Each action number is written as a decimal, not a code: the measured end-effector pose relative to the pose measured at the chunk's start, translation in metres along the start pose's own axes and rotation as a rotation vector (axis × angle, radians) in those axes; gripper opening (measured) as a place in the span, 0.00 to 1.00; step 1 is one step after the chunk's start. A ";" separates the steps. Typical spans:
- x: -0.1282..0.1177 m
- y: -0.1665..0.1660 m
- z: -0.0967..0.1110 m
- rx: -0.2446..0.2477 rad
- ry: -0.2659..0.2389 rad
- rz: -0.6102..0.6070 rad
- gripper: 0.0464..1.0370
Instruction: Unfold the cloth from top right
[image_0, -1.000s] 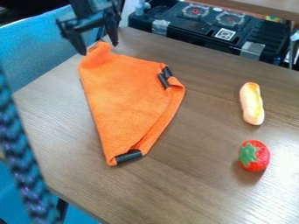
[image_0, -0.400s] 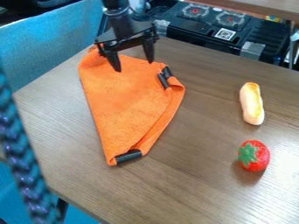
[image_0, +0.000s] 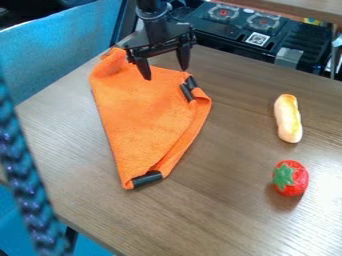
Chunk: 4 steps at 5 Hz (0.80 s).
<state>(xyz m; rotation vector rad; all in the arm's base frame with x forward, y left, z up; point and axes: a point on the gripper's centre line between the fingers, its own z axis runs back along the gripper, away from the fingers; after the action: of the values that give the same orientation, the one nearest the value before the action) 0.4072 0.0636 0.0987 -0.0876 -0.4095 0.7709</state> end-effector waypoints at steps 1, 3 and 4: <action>0.000 -0.005 -0.010 0.015 -0.016 0.009 0.96; -0.001 -0.012 -0.026 0.033 -0.043 0.006 0.96; 0.002 -0.013 -0.028 0.030 -0.070 -0.005 0.96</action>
<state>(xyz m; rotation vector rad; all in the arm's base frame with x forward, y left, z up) 0.4283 0.0574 0.0768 -0.0318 -0.4644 0.7764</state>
